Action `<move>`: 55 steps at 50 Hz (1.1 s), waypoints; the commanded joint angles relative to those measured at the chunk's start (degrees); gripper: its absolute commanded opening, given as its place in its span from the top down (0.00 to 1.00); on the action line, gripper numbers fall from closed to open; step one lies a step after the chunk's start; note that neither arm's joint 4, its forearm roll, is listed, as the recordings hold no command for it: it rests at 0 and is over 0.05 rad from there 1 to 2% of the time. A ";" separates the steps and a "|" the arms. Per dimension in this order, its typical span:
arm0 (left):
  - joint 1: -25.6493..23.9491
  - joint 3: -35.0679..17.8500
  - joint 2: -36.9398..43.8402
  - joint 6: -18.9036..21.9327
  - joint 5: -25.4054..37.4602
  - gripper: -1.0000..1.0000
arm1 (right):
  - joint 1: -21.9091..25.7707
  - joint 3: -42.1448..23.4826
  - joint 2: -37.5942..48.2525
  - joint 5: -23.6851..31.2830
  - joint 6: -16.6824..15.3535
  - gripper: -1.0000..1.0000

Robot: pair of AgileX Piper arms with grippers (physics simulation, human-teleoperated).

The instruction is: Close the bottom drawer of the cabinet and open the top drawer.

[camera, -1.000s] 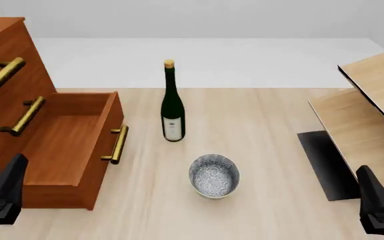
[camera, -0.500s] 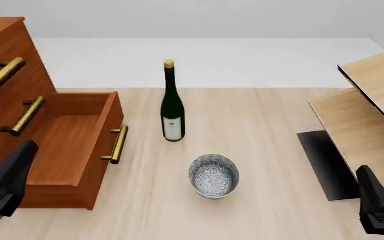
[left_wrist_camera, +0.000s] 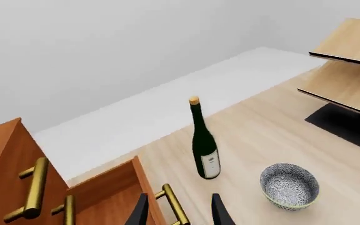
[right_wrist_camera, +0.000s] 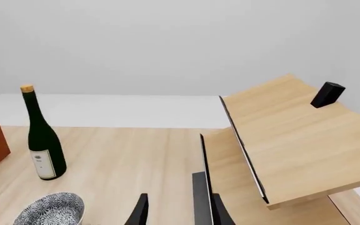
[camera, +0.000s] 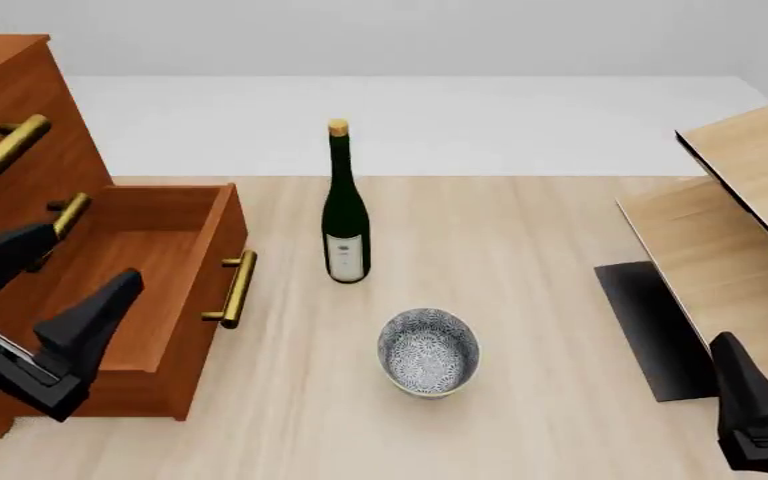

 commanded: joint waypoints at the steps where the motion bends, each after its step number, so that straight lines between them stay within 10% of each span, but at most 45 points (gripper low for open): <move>1: -5.12 -1.94 5.96 5.22 -0.54 0.00 | -0.01 0.00 0.15 -0.15 -0.22 0.00; 20: -10.04 -4.51 16.75 10.12 0.46 0.00 | 0.08 0.01 1.14 -0.95 0.20 0.00; 55: -12.79 -9.01 25.19 -10.42 8.31 0.00 | -0.45 -0.03 0.24 -0.13 1.36 0.00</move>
